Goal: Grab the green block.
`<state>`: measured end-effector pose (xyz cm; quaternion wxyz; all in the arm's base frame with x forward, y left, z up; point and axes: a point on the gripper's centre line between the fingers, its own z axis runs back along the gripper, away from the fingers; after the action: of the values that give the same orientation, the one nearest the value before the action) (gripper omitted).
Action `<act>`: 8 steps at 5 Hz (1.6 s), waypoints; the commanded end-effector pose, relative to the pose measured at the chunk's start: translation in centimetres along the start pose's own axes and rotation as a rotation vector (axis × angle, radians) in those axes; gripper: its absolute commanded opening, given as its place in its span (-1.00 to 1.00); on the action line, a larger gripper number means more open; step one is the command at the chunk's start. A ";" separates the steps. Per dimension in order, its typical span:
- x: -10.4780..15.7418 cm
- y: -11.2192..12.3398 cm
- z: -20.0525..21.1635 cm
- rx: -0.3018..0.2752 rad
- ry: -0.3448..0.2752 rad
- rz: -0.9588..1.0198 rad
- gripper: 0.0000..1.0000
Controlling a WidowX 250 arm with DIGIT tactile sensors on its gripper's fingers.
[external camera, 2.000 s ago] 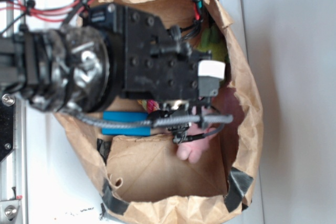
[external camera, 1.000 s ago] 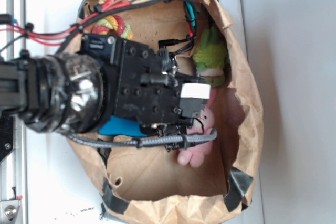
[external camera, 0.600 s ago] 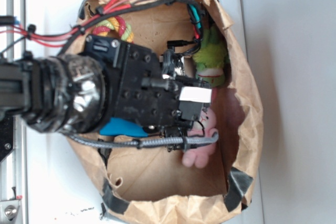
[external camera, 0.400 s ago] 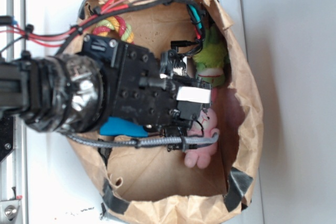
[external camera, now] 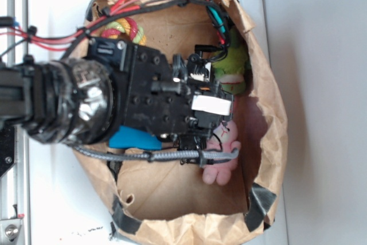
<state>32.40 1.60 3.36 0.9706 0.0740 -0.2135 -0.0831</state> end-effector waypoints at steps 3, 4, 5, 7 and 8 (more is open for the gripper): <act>0.6 0.3 0.6 -0.016 -0.045 0.034 -1.00; 1.1 0.9 1.3 -0.017 -0.062 0.071 -1.00; 1.6 1.8 3.6 -0.061 -0.091 0.132 -1.00; 2.4 3.1 6.7 -0.120 -0.108 0.191 -1.00; 2.9 3.1 8.0 -0.138 -0.101 0.215 -1.00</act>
<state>31.16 2.31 9.76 0.9739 -0.0292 -0.2252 -0.0054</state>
